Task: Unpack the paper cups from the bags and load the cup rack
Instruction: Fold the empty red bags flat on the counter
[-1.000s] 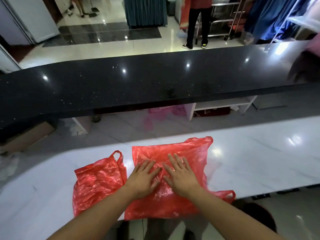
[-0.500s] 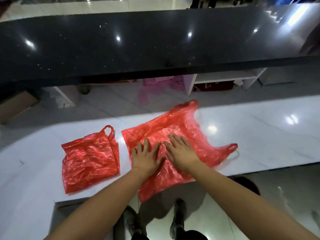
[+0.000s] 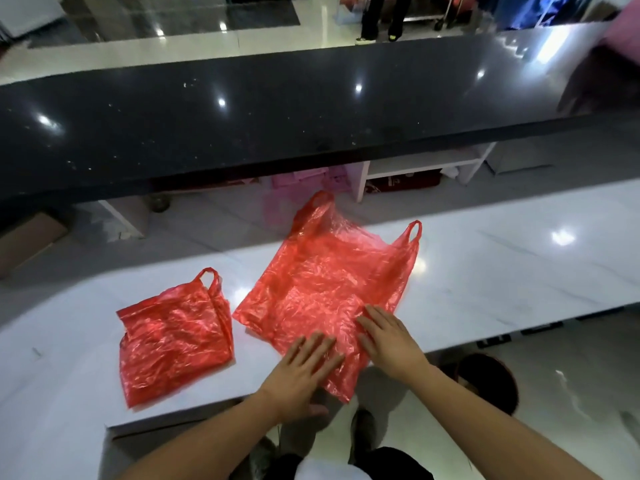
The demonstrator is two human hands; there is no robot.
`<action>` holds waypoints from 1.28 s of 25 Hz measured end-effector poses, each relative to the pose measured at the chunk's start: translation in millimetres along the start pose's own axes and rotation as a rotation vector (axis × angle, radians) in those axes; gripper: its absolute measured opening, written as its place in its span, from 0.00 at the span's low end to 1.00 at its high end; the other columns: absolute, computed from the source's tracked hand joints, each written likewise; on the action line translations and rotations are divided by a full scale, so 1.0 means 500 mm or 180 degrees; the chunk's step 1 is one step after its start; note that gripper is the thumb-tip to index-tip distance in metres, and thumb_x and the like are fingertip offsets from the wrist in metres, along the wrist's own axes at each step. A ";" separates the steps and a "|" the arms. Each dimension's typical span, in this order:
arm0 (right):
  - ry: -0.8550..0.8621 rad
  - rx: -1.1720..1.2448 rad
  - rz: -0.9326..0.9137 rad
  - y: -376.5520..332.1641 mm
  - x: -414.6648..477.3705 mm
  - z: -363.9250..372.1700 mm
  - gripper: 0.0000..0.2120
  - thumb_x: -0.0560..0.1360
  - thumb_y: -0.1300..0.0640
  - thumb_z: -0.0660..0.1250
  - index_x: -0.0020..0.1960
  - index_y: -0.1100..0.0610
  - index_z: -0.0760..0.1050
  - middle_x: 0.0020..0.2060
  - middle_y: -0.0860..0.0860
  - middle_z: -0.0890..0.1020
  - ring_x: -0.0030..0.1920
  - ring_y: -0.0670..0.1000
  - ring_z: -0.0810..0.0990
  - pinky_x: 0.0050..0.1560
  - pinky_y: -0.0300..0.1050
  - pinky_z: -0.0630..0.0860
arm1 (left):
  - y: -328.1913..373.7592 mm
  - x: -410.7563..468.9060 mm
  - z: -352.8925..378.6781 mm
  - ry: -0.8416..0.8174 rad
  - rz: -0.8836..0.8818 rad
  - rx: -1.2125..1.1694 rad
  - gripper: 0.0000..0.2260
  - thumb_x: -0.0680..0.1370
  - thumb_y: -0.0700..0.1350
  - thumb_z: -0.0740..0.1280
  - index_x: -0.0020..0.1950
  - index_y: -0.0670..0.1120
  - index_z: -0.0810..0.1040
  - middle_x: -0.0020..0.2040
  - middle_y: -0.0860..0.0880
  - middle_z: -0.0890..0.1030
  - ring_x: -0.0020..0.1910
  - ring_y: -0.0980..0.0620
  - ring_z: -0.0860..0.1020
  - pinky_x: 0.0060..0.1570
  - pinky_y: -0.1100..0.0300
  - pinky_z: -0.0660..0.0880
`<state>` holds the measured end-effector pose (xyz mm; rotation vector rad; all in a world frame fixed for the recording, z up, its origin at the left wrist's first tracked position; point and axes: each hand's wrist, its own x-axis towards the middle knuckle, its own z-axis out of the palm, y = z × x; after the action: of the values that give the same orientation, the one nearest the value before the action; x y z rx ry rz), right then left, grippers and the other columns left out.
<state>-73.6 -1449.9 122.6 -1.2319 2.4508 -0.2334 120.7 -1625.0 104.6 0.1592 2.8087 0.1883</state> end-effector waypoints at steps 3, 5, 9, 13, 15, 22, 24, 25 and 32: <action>-0.0065 0.0112 -0.0093 0.006 -0.016 0.004 0.37 0.77 0.30 0.39 0.77 0.46 0.64 0.79 0.46 0.59 0.79 0.51 0.55 0.79 0.51 0.50 | -0.002 0.013 0.008 0.0215 -0.0366 -0.0150 0.43 0.76 0.59 0.67 0.82 0.57 0.44 0.83 0.46 0.51 0.80 0.44 0.40 0.77 0.39 0.45; 0.0026 0.0335 -0.0315 0.005 -0.025 -0.006 0.30 0.80 0.33 0.51 0.74 0.49 0.69 0.77 0.47 0.65 0.77 0.50 0.60 0.79 0.54 0.55 | 0.002 0.015 -0.007 0.0222 -0.0424 -0.0320 0.36 0.77 0.55 0.66 0.81 0.58 0.51 0.81 0.47 0.59 0.81 0.44 0.51 0.76 0.38 0.55; 0.0842 0.0569 -0.0869 0.012 -0.022 -0.033 0.27 0.73 0.49 0.64 0.72 0.53 0.72 0.71 0.51 0.73 0.72 0.52 0.68 0.74 0.58 0.64 | -0.016 -0.007 -0.043 0.0594 -0.0725 -0.1121 0.29 0.80 0.50 0.64 0.79 0.58 0.59 0.79 0.50 0.64 0.79 0.47 0.59 0.78 0.43 0.55; 0.1010 0.0061 -0.0821 -0.007 -0.005 -0.064 0.33 0.74 0.54 0.69 0.77 0.50 0.63 0.77 0.50 0.64 0.76 0.53 0.62 0.77 0.55 0.59 | -0.045 -0.037 -0.087 0.1270 -0.1058 -0.2594 0.28 0.81 0.36 0.62 0.76 0.59 0.63 0.73 0.56 0.68 0.71 0.60 0.66 0.74 0.60 0.63; 0.1390 0.0383 -0.0425 -0.029 -0.001 -0.062 0.32 0.75 0.55 0.72 0.76 0.52 0.65 0.75 0.53 0.67 0.73 0.56 0.67 0.73 0.56 0.65 | -0.041 -0.041 -0.117 0.1392 -0.1413 -0.3475 0.24 0.83 0.34 0.58 0.74 0.56 0.68 0.70 0.58 0.70 0.68 0.67 0.68 0.66 0.73 0.65; 0.1670 0.1579 -0.0257 -0.162 0.012 -0.084 0.24 0.73 0.66 0.69 0.67 0.53 0.72 0.65 0.48 0.73 0.66 0.48 0.72 0.69 0.45 0.71 | -0.008 -0.025 -0.162 0.1340 -0.1761 -0.4854 0.18 0.84 0.59 0.55 0.71 0.55 0.71 0.65 0.53 0.79 0.64 0.55 0.77 0.61 0.65 0.75; 0.1613 0.0934 -0.0708 -0.166 0.024 -0.078 0.24 0.71 0.69 0.69 0.65 0.55 0.76 0.63 0.51 0.76 0.65 0.51 0.73 0.65 0.46 0.75 | -0.006 -0.032 -0.175 0.1096 -0.1585 -0.4873 0.19 0.84 0.58 0.57 0.73 0.53 0.68 0.65 0.54 0.77 0.64 0.58 0.76 0.56 0.70 0.75; 0.1509 0.0863 -0.0687 -0.166 0.029 -0.076 0.20 0.71 0.70 0.69 0.60 0.57 0.79 0.59 0.51 0.79 0.61 0.52 0.76 0.59 0.47 0.79 | -0.012 -0.040 -0.172 0.0907 -0.1437 -0.4757 0.21 0.83 0.59 0.58 0.74 0.53 0.68 0.66 0.54 0.76 0.65 0.57 0.75 0.57 0.68 0.75; 0.1559 0.0394 -0.0414 -0.106 0.042 -0.121 0.07 0.66 0.69 0.65 0.40 0.61 0.78 0.37 0.53 0.81 0.39 0.57 0.78 0.36 0.53 0.78 | -0.099 -0.105 -0.075 0.0414 -0.1509 -0.0962 0.25 0.83 0.61 0.46 0.80 0.62 0.50 0.81 0.56 0.46 0.81 0.49 0.41 0.79 0.45 0.43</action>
<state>-70.7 -1499.8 188.8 -1.4119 2.6993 -0.7949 153.6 -1684.8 148.9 -0.5996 2.8030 0.5154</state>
